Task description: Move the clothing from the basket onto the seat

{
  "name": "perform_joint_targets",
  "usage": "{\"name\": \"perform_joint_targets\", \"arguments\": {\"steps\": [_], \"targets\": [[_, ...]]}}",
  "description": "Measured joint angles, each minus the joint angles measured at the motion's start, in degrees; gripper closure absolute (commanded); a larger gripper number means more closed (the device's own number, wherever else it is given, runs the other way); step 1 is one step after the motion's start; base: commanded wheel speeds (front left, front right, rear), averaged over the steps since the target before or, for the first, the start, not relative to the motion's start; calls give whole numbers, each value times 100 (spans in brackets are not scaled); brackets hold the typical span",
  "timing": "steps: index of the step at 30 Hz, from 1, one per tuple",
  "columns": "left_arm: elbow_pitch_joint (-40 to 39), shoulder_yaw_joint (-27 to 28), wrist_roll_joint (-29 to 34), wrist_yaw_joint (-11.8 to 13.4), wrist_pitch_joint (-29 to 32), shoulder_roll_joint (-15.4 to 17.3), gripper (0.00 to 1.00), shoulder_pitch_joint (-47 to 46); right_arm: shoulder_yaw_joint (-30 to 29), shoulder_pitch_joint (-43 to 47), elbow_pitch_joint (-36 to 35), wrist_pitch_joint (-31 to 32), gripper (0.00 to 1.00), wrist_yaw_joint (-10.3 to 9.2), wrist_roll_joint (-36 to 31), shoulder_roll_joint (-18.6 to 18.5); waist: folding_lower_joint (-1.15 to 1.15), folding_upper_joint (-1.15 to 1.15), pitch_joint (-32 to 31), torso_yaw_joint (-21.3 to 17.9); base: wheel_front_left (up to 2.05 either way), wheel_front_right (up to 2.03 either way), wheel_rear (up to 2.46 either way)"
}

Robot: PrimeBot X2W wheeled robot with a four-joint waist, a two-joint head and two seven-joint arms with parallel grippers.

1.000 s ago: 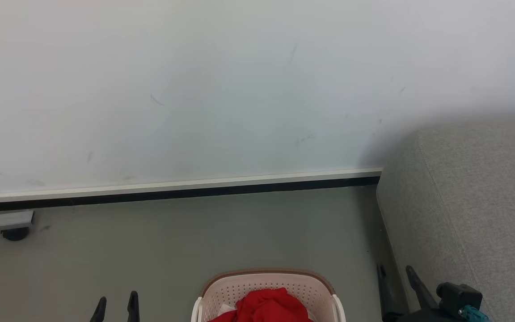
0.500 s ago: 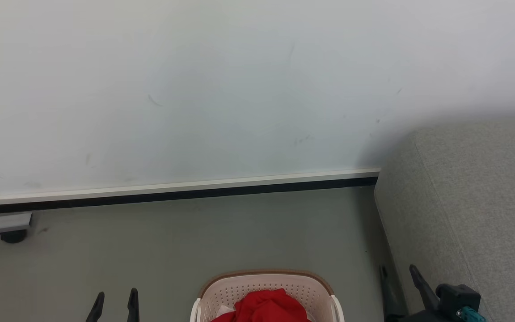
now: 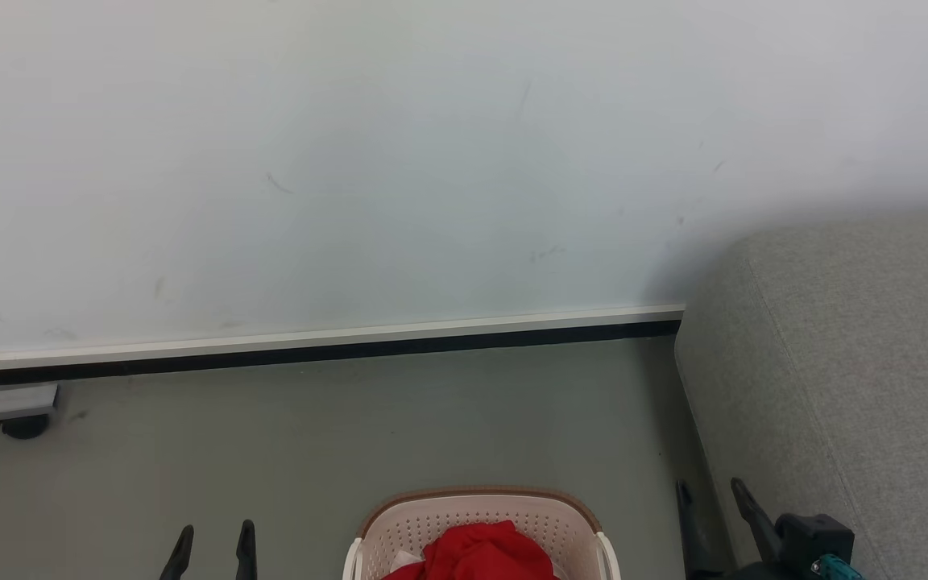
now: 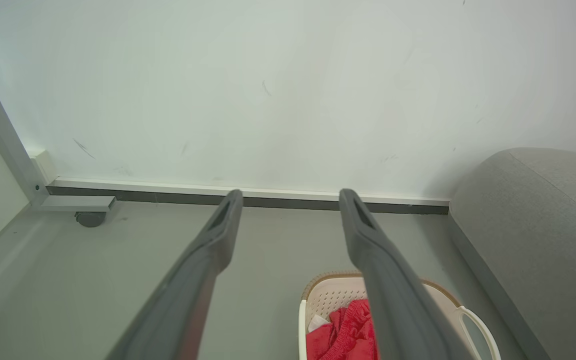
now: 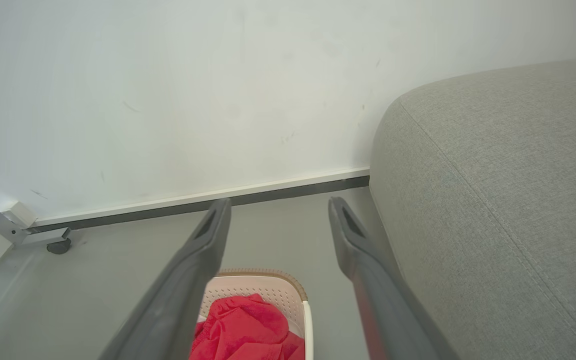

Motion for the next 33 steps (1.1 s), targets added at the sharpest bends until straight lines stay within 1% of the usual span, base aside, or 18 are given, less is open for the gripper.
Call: {"name": "perform_joint_targets", "arguments": {"steps": [3, 11, 17, 25, 27, 33], "targets": [[12, -2, -102, 3, 0, -8, 0, 16, 23, 0, 4, 0, 0, 0, 4, 0, 0, 0, 1, -1, 0, 0, 0], [48, -27, -142, 16, 0, 1, 0, 18, 79, -4, 31, -7, 0, 0, 16, 0, 0, 0, -7, -31, 0, 0, 0], [127, -66, -196, -1, 8, 8, 0, 39, 163, -37, 21, 11, 0, 0, 36, 0, 0, 0, 13, -166, 0, 0, 0], [447, -177, -343, -18, 32, -23, 0, -14, 310, -152, -107, 16, 0, 0, -69, 1, 0, 0, 114, -576, 0, 0, 0], [595, -224, -394, -57, 49, -31, 0, -112, 364, -155, -171, 19, 0, 0, -132, 0, 0, 0, 161, -713, 0, 0, 0], [1116, -404, -414, -62, 59, -59, 0, -619, 469, -286, -502, -16, 0, 0, -253, -1, 0, 0, 442, -1124, 0, 0, 0]]}}
